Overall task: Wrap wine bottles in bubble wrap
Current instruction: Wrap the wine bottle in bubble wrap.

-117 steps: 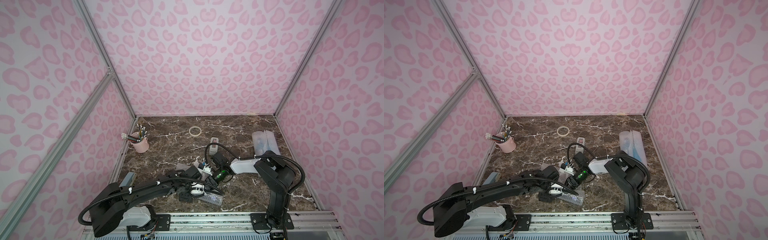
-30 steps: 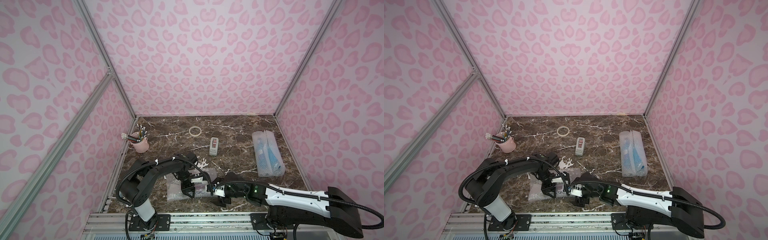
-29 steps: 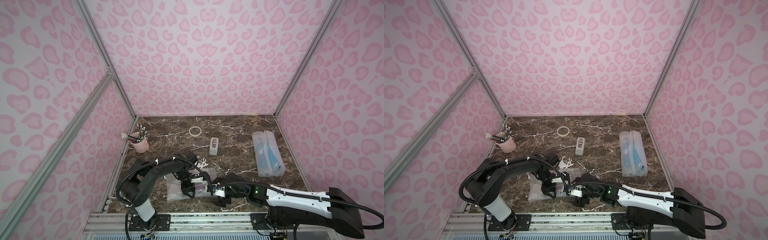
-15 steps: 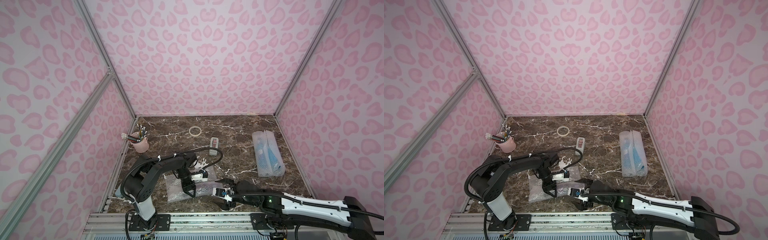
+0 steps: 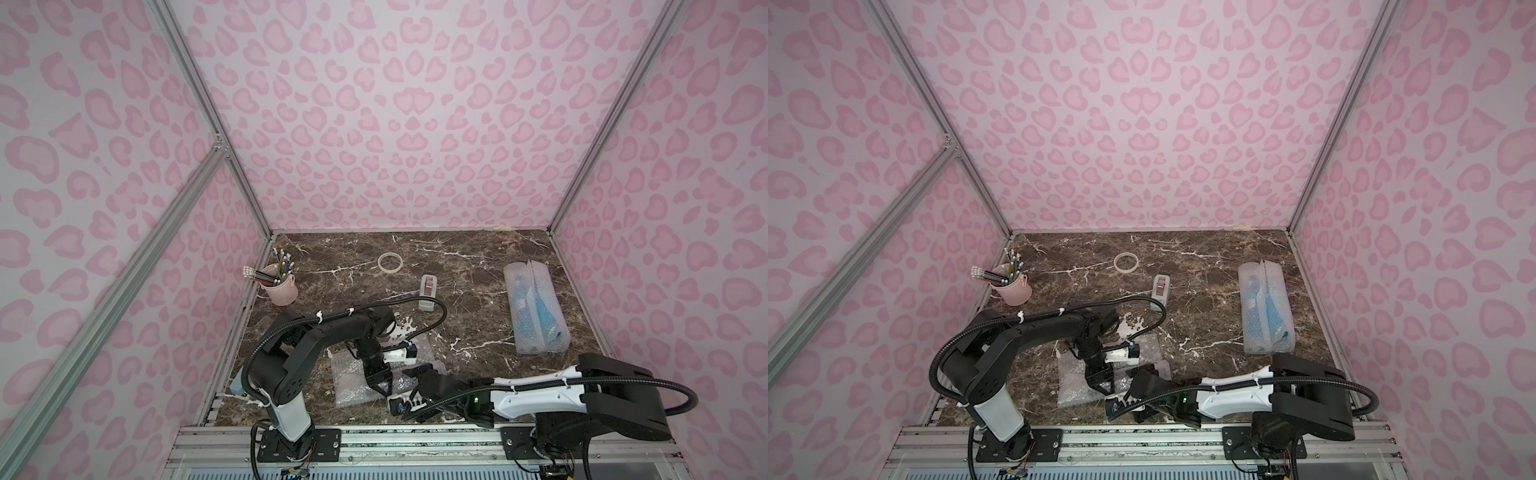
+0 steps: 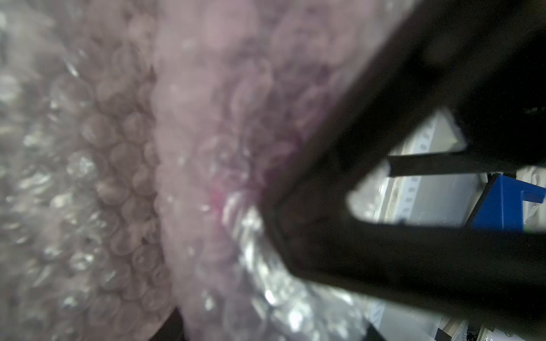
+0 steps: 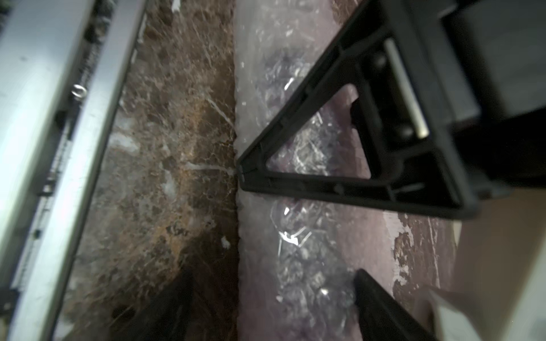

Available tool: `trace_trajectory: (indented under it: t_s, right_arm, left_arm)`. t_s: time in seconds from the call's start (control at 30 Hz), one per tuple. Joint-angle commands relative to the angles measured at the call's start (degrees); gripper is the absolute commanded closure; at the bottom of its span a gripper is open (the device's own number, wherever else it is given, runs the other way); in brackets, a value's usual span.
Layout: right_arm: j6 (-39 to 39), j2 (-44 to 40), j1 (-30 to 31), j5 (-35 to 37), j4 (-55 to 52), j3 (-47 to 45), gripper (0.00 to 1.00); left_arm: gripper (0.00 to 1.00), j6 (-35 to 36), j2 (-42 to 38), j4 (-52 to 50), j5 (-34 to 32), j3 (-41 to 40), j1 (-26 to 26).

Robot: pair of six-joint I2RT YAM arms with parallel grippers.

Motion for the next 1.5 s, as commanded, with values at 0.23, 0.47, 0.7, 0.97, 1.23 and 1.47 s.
trace_trajectory:
  t_s: [0.23,0.47,0.7,0.97,1.23,1.47]
  right_arm:
    - [-1.66,6.49,-1.39,1.88,1.29,2.32,0.31]
    - [0.22,6.61,-2.03,-2.29,-1.96,2.99,0.47]
    - [1.69,6.89,-2.18,-3.97,-3.92,3.75,0.48]
    - [10.29,5.56,-6.4,-18.59,-13.46,8.64,0.5]
    - [22.8,10.13,-11.94,-36.57,-28.37,18.48,0.53]
    - [33.12,16.73,-18.36,-54.31,-31.89,24.97,0.5]
  left_arm:
    - [0.48,0.79,-0.88,0.2,-3.26,0.17,-0.32]
    - [0.31,1.31,-5.32,-0.41,-5.55,0.42,-1.14]
    - [0.2,0.72,-11.02,-1.8,-9.03,-0.2,-1.37]
    - [0.02,-6.05,-23.29,-1.06,-34.0,-0.13,0.02]
    - [0.02,-10.85,-35.21,10.59,-43.85,-4.62,2.95]
    - [0.02,-13.25,-44.05,17.59,-40.9,-10.13,6.46]
